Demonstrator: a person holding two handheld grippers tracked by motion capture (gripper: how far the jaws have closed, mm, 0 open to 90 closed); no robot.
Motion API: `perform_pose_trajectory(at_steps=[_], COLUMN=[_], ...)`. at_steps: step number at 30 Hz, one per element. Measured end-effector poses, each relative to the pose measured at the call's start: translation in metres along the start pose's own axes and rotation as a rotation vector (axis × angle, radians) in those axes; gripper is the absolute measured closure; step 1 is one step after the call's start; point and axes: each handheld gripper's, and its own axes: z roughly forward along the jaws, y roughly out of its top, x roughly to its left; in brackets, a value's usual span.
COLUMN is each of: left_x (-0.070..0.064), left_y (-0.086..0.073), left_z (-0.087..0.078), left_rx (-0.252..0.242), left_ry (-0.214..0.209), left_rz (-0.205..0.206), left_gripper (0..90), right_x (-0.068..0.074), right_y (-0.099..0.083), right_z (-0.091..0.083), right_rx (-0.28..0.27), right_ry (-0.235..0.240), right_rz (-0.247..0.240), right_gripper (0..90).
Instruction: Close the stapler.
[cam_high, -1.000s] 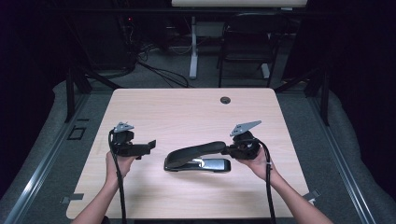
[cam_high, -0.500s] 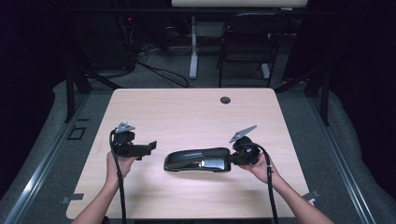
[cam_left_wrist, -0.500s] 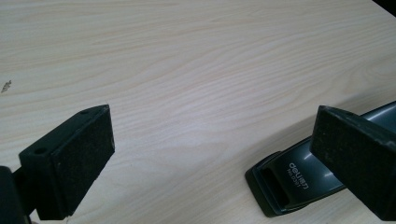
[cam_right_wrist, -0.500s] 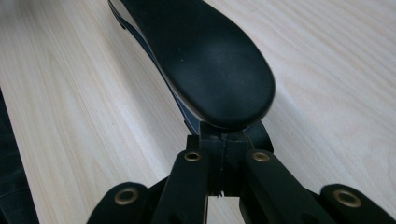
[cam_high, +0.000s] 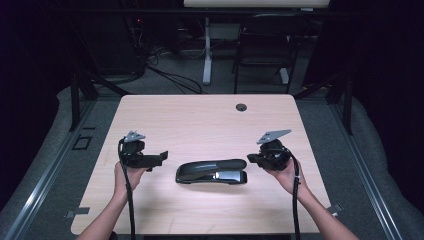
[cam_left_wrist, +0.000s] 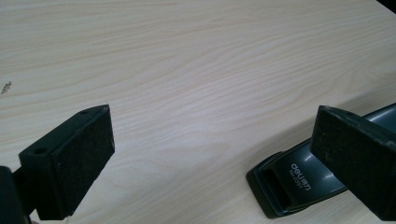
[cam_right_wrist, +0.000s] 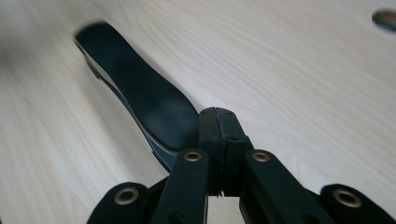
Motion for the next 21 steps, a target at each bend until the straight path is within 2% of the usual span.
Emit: perform_pose_trajectory(at_steps=[2,5,8,11,16,21], left_x=[0.000,0.000,0.000,0.000,-0.001,-0.001], left_y=[0.000,0.000,0.000,0.000,0.000,0.000], left_z=[0.001,0.001,0.001,0.002,0.002,0.003], left_rx=[-0.006,-0.006,-0.006,-0.005,0.003,0.003], left_ry=[0.006,0.002,0.006,0.001,-0.005,-0.005], left_rz=[0.003,0.003,0.004,0.003,0.008,0.004], left_gripper=[0.2,0.2,0.2,0.2,0.2,0.2], right_x=[0.007,0.015,0.017,0.016,0.017,0.014], right_y=[0.004,0.008,0.007,0.007,0.000,-0.003], right_z=[-0.003,0.002,0.010,0.010,0.021,0.024], right_rx=[-0.023,0.001,0.040,0.040,0.112,0.116], right_ry=[0.016,0.036,0.043,0.053,0.023,0.037], right_rz=[-0.030,-0.063,-0.069,-0.057,-0.071,-0.052], right_gripper=[90.0,90.0,90.0,90.0,90.0,90.0])
